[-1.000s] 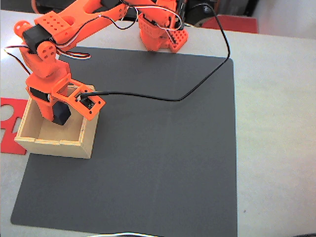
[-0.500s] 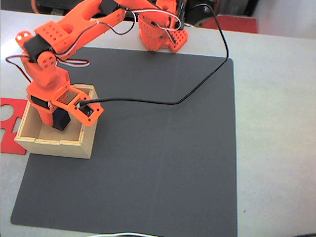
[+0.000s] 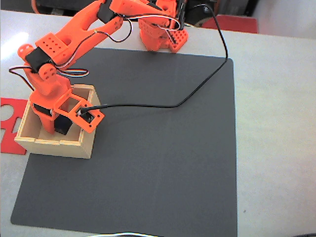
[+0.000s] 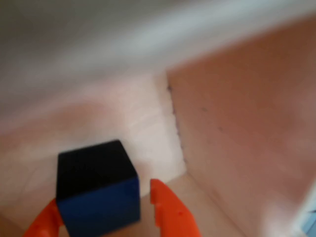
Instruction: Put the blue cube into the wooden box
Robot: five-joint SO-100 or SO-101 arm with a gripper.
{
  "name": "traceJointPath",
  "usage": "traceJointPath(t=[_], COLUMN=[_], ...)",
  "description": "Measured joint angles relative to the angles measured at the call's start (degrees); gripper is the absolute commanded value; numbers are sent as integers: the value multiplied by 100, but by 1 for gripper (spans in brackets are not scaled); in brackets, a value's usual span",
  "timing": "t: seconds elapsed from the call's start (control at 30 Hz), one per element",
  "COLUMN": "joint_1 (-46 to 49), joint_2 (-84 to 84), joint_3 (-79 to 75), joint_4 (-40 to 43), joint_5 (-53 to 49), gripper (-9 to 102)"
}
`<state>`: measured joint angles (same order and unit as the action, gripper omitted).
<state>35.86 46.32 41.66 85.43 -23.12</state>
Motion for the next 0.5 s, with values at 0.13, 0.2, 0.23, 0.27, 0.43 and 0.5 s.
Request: traceJointPath(t=[0.13,0.2,0.23,0.27,0.43,0.5], joint_1=[0,0,-9,-18,-53,-44], joint_2=[-44,-44,-44,-44,158,475], joint_3=[-923,-1477,-1740,-2004,-2654,-2654], joint_4=[650,1011,1187,1354,1714,1740], joint_5=[0,-9,-35,-79,-220,-220], gripper=[23,23,23,23,0,0])
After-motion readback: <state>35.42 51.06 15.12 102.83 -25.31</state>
